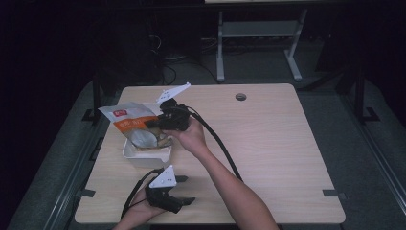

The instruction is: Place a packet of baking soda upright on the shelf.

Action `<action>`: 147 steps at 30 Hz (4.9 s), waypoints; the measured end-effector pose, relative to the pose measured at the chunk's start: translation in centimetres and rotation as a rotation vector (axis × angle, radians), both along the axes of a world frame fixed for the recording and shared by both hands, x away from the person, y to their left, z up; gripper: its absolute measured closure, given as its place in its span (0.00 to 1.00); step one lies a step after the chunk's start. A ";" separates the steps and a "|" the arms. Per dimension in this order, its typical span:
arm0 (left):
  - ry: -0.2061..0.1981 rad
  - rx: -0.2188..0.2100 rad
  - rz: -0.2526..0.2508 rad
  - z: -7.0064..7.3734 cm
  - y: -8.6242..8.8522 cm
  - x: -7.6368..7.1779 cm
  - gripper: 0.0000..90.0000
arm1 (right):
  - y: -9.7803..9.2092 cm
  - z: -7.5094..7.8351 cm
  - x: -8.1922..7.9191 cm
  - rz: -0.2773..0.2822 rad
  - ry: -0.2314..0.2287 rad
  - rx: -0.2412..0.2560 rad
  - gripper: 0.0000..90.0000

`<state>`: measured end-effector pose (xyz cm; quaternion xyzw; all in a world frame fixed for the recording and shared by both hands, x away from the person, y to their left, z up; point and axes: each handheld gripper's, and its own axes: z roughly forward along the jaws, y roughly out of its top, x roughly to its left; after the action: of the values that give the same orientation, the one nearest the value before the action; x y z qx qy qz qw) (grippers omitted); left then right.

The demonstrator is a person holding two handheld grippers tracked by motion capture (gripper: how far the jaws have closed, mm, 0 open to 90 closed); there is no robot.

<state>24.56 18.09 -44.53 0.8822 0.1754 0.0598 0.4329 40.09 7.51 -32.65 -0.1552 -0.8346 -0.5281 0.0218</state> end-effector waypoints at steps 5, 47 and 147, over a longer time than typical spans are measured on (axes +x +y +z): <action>0.001 -0.002 0.011 0.0 0.2 0.1 0.28 | 0.6 -1.2 0.2 0.000 0.019 0.008 1.00; 0.006 0.003 -0.006 -0.1 -0.6 0.2 0.28 | -0.4 -8.5 -0.7 0.013 0.023 -0.281 0.95; 0.027 -0.003 0.067 -0.6 -0.5 2.2 0.28 | -13.8 -3.9 0.2 -0.102 0.146 -0.115 0.49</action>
<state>26.76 17.55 -45.11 0.8759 0.2105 0.0622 0.4296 40.29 -6.26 -36.57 -0.2365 -0.8506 -0.4672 0.0470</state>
